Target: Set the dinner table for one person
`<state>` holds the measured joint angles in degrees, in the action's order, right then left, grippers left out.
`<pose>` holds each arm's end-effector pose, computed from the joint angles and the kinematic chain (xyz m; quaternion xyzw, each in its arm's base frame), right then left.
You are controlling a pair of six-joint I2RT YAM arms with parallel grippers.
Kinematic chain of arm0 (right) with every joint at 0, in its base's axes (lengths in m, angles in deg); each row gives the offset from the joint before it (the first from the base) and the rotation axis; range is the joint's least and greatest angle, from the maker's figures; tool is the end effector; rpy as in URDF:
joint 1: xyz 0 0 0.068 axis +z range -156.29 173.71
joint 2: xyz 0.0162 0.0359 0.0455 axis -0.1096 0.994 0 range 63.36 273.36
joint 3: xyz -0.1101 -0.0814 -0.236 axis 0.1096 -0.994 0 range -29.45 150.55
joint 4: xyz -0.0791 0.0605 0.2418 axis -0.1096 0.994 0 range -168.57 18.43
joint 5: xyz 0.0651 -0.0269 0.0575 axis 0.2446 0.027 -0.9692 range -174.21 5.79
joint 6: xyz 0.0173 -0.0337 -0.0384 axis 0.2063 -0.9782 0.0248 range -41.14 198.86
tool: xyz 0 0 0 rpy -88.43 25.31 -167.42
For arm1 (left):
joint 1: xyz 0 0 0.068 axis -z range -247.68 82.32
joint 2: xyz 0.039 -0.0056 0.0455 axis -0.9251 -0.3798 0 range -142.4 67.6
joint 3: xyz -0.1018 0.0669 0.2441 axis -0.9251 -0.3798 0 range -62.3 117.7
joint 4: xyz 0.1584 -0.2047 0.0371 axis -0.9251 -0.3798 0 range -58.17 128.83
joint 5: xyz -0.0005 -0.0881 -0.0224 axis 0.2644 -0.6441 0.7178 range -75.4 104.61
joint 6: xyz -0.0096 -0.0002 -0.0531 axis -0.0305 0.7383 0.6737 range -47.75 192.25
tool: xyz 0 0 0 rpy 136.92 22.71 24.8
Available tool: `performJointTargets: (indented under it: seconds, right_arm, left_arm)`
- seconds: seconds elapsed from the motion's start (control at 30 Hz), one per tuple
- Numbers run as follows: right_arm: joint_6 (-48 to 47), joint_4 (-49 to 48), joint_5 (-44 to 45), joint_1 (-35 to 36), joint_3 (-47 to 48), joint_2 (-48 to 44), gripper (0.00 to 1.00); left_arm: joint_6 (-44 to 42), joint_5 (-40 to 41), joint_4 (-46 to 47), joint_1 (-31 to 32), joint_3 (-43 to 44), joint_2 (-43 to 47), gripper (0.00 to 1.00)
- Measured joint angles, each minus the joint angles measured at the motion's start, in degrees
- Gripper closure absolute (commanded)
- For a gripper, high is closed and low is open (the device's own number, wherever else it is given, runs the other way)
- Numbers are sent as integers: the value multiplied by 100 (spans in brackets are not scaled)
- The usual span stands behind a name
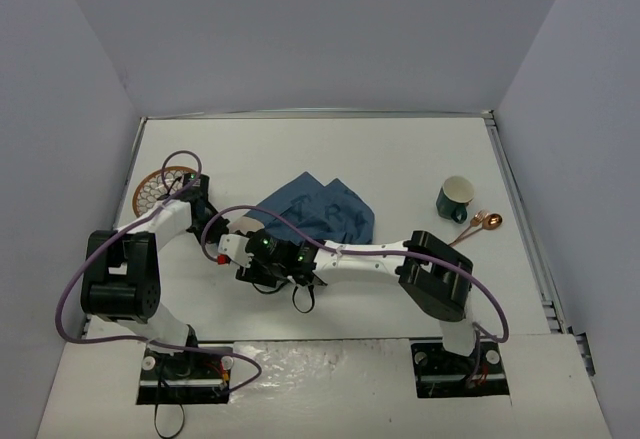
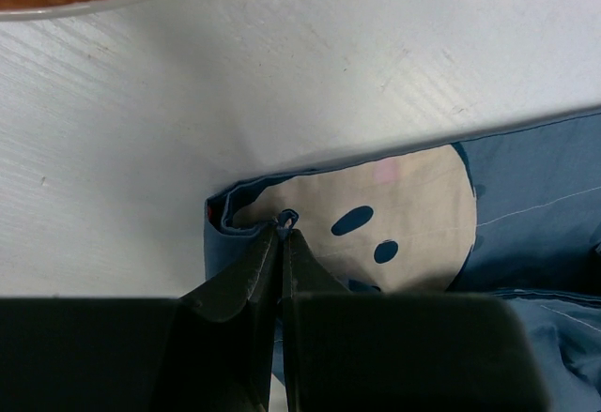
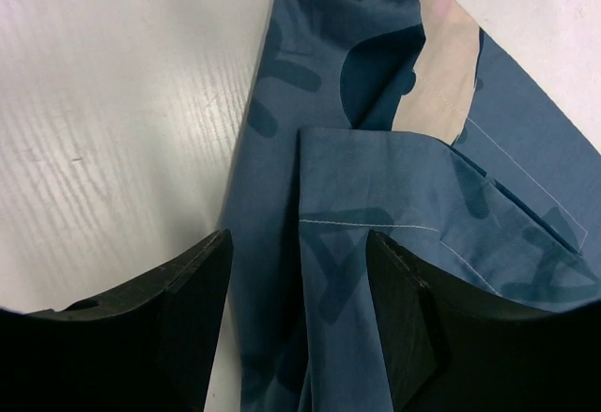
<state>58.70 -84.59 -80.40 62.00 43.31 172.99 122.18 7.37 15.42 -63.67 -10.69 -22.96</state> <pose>0.1630 0.4031 0.2070 -0.5945 0.6343 0.1748 0.4622 0.3006 -0.0255 0.1733 -0.3642 0.8982 -0.1628 0.1847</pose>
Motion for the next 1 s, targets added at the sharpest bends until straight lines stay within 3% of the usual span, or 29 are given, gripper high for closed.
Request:
performJointTargets:
  seconds: [0.2,0.47,0.53,0.73,1.0]
  right_arm:
    - [-78,-186,178,-49,23,290,47]
    - [-90,-426,323,-234,23,461,59]
    - [-96,-470,375,-262,23,461,64]
    - [-74,-617,473,-300,23,464,98]
    - [59,-639,558,-321,21,394,100]
  left_arm:
    - [0,-41,58,-6,-2,-2,100]
    - [0,-57,94,-76,-2,-9,100]
    - [0,-63,95,-76,-2,-9,100]
    - [0,-68,97,-76,-2,-9,100]
    - [-2,-67,84,-82,-2,-9,100]
